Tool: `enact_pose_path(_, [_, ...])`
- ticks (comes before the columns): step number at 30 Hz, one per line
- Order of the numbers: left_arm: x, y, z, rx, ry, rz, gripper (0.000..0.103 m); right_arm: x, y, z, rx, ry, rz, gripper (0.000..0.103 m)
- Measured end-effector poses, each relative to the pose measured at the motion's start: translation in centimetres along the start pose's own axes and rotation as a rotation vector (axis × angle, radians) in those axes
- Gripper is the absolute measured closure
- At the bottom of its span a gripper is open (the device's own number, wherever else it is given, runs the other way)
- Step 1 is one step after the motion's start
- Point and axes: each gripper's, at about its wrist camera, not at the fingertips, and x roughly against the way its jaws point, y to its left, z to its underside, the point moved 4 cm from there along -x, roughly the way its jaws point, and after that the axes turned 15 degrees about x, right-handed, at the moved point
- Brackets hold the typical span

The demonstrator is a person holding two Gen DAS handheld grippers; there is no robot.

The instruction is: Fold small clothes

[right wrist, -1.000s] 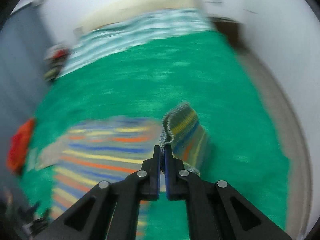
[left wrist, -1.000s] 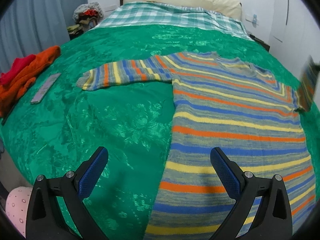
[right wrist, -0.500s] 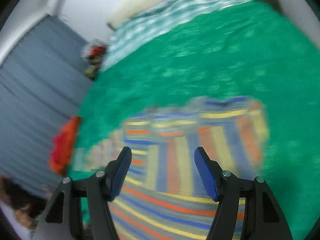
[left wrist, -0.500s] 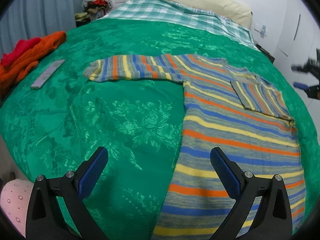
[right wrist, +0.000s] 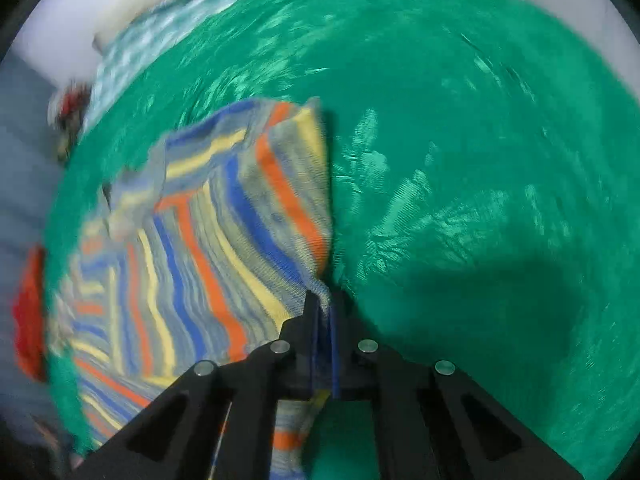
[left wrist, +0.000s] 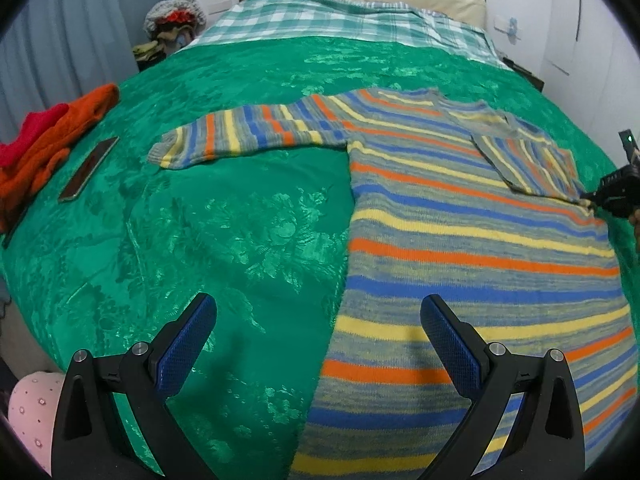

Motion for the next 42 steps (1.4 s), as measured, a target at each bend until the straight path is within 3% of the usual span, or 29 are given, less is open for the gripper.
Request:
enact_pose_path(2, [-0.2,0.1,-0.1,0.007,0.007,-0.001,0.001,0.4,1.1,-0.2,0.074,0.011,0.035,0.089])
enact_pose_path(4, [-0.3,0.2,-0.2,0.014,0.008,-0.001,0.001,0.8,1.8,-0.6,0.115,0.013,0.085,0.066])
enact_pose_path(7, [0.1,0.5,-0.4,0.03,-0.001,0.011,0.001,4.0,3.2,-1.2,0.203,-0.091,0.184,0.065])
enact_pose_path(9, [0.1,0.5,-0.4,0.033,-0.003,0.015,0.001,5.5,5.9,-1.5,0.297,-0.143,0.055,0.065])
enact_pose_path(11, [0.0,0.4,-0.4,0.026,0.002,0.01,0.001,5.0,8.3,-0.8,0.354,-0.111,-0.136,0.066])
enact_pose_path(12, [-0.1,0.3,-0.3,0.021,0.004,0.006,0.001,4.1,9.0,-0.6,0.367,-0.084,-0.167,0.067])
enact_pose_path(13, [-0.3,0.3,-0.2,0.015,0.008,0.001,0.001,2.7,9.1,-0.1,0.373,-0.038,-0.149,0.067])
enact_pose_path(14, [-0.4,0.3,-0.1,0.006,0.017,-0.007,0.001,0.6,7.9,0.7,0.355,0.036,-0.046,0.067])
enact_pose_path(15, [-0.5,0.3,0.1,0.001,0.024,-0.015,0.001,-0.6,6.4,1.2,0.329,0.084,0.046,0.076])
enact_pose_path(16, [-0.4,0.5,0.2,-0.001,0.027,-0.023,0.001,-0.6,5.1,1.6,0.29,0.06,0.073,0.083])
enact_pose_path(19, [0.7,1.0,0.1,0.015,0.01,0.002,0.001,2.8,4.0,2.3,0.206,-0.028,0.1,0.077])
enact_pose_path(21, [1.8,0.6,0.3,-0.001,0.01,0.048,0.001,5.5,5.1,3.9,0.272,-0.05,0.063,0.077])
enact_pose_path(25, [4.0,-2.3,2.7,-0.136,0.084,0.191,0.001,10.4,9.1,11.8,0.454,0.045,-0.059,0.077])
enact_pose_path(27, [4.5,-4.2,5.3,-0.249,0.173,0.227,0.001,11.9,10.7,18.0,0.489,0.133,-0.138,0.077])
enact_pose_path(28, [4.3,-5.0,7.2,-0.315,0.248,0.212,0.001,11.9,11.1,20.7,0.483,0.181,-0.166,0.077])
enact_pose_path(30, [3.5,-5.1,11.0,-0.403,0.386,0.148,0.001,10.6,10.2,28.0,0.412,0.392,-0.169,0.077])
enact_pose_path(32, [3.9,-4.7,12.7,-0.466,0.392,0.092,0.001,10.3,8.4,32.6,0.292,0.484,-0.159,0.077])
enact_pose_path(34, [5.3,-4.5,12.6,-0.488,0.376,0.103,0.001,11.6,7.5,35.3,0.208,0.505,-0.151,0.077])
enact_pose_path(36, [7.0,-4.0,11.1,-0.435,0.36,0.156,0.001,13.6,7.5,36.0,0.236,0.441,-0.094,0.077])
enact_pose_path(38, [8.3,-3.1,8.6,-0.36,0.324,0.206,0.001,16.5,8.4,34.9,0.267,0.313,-0.045,0.067])
enact_pose_path(40, [8.8,-2.0,5.5,-0.281,0.27,0.226,0.001,18.1,9.5,32.8,0.278,0.205,-0.017,0.047])
enact_pose_path(42, [8.2,-0.3,1.8,-0.185,0.217,0.227,0.001,19.3,10.6,30.8,0.286,0.079,0.002,0.044])
